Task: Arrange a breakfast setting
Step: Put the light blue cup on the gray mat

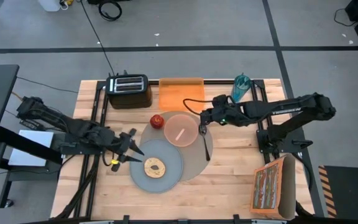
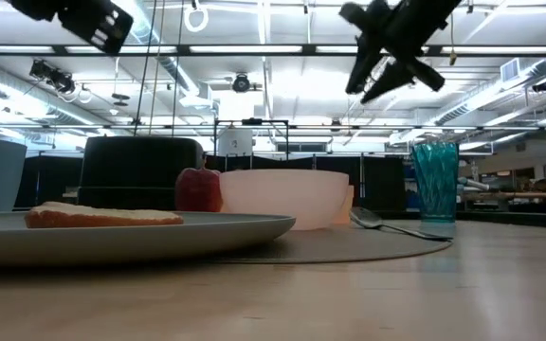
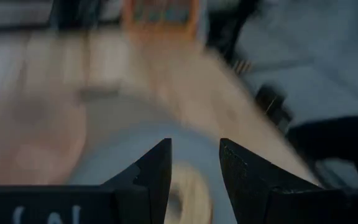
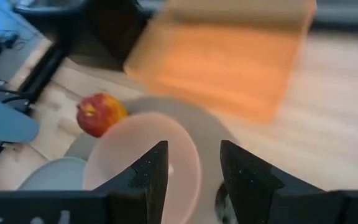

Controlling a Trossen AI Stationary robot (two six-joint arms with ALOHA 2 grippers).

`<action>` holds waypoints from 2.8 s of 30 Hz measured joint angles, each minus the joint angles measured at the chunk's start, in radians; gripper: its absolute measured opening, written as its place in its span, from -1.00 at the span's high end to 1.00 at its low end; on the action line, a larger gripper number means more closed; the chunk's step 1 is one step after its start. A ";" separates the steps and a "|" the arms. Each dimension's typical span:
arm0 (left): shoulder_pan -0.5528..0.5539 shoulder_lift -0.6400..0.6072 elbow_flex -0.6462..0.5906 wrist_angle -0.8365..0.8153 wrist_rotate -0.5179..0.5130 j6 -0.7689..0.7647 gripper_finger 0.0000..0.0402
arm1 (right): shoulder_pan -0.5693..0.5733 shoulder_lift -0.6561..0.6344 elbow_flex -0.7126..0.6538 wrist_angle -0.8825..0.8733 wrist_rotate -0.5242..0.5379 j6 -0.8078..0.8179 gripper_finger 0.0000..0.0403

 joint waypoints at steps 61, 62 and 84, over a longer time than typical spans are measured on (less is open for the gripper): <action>0.151 0.281 0.210 -1.120 -0.097 -1.064 0.19 | 0.048 0.122 0.000 0.411 -0.310 -1.029 -0.32; 0.161 0.282 0.210 -1.118 -0.088 -1.067 0.24 | 0.052 0.122 0.000 0.405 -0.310 -1.025 -0.32; 0.219 0.356 0.210 -1.085 -0.021 -1.095 0.61 | 0.133 0.104 0.000 0.302 -0.337 -1.013 -0.32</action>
